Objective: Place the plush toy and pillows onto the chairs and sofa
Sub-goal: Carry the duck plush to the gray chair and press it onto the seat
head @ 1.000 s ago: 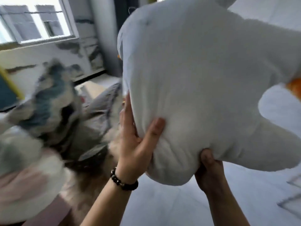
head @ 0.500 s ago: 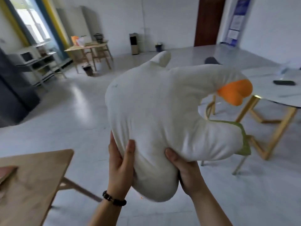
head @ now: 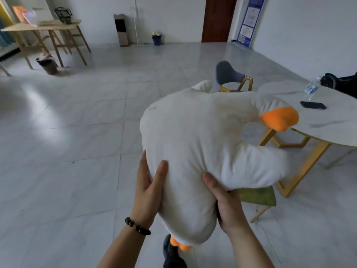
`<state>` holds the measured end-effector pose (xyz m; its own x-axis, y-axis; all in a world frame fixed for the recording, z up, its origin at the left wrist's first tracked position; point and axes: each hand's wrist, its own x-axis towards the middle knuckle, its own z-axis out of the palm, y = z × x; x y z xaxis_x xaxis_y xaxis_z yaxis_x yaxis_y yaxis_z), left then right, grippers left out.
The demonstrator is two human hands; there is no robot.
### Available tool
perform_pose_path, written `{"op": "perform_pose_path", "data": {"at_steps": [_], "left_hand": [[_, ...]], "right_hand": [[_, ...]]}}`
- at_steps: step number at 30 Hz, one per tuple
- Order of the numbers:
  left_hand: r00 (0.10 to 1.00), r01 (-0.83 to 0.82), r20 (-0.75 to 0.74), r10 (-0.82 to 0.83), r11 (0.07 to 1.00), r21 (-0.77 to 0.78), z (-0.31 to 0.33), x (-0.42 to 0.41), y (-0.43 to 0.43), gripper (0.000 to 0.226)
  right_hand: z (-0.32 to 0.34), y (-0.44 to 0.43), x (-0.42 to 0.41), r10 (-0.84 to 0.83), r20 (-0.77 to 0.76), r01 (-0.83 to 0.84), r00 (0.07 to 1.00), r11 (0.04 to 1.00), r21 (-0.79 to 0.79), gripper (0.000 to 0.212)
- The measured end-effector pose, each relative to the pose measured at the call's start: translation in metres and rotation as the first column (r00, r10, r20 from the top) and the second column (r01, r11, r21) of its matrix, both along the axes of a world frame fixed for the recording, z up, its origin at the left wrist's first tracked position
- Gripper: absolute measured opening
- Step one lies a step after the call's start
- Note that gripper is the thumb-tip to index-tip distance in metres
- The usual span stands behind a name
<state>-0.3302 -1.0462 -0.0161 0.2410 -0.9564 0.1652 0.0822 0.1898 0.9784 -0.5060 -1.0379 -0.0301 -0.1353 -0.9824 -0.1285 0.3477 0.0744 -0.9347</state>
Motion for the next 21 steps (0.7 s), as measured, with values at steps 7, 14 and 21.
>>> {"op": "perform_pose_path", "data": {"at_steps": [7,14,21], "left_hand": [[0.995,0.103,0.007,-0.104,0.994,0.017,0.031,-0.003,-0.223,0.046],[0.958,0.281,0.062,-0.281,0.960,-0.003,0.030,-0.021,-0.417,0.054],[0.925,0.369,0.058,-0.375,0.924,0.095,0.003,-0.052,-0.630,0.049]], "right_hand": [[0.038,-0.207,0.000,-0.151,-0.077,0.146,0.986,0.987,-0.061,0.077],[0.026,-0.370,-0.013,-0.307,-0.024,0.305,0.951,0.949,-0.081,0.094],[-0.004,-0.568,-0.036,-0.352,0.050,0.353,0.935,0.936,-0.003,0.075]]}}
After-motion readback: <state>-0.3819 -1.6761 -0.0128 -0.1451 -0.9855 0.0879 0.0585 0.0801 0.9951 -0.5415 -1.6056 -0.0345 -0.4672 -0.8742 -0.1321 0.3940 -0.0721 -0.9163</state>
